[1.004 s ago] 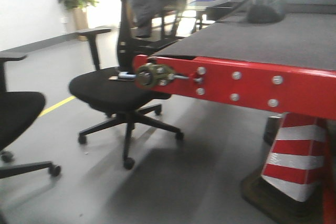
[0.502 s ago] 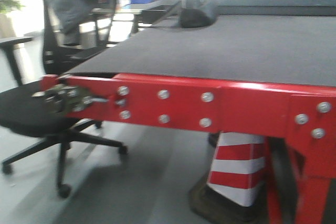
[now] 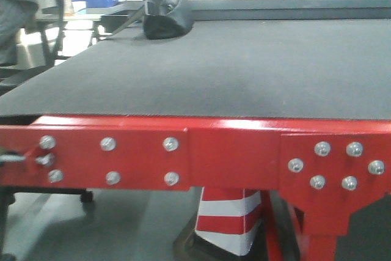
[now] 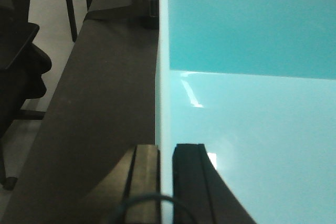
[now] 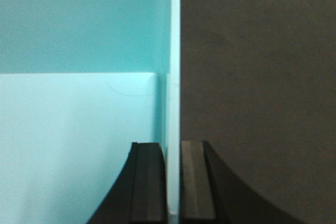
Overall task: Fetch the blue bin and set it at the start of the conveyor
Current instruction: 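Hold the bin and drive up to the red-framed conveyor's near end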
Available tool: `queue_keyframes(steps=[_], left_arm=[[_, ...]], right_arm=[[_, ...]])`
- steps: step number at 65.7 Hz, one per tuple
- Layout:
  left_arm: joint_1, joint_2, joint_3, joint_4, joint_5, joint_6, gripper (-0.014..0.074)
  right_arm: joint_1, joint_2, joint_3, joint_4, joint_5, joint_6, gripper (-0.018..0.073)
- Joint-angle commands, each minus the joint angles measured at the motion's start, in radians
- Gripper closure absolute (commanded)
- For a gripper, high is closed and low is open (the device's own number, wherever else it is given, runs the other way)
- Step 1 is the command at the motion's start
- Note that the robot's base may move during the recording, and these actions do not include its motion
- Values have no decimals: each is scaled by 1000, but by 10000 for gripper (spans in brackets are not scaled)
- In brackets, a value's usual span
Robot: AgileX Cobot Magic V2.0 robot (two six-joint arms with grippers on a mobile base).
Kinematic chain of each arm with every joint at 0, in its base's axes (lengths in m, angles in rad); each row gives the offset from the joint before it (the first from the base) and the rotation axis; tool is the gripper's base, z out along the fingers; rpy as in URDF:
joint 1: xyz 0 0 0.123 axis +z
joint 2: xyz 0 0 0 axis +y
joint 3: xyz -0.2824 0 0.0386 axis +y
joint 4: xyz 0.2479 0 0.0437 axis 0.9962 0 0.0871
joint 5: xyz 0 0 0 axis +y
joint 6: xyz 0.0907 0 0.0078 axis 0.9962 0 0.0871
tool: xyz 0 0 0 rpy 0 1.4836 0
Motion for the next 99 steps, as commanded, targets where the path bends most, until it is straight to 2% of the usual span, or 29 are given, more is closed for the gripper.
queue_keyframes(steps=[1, 99], left_arm=[[-11, -7, -11, 11, -57, 3, 707], [-11, -7, -11, 12, -57, 3, 707]], right_arm=[[2, -9, -10, -18, -21, -9, 722], [2, -9, -10, -18, -36, -9, 722]])
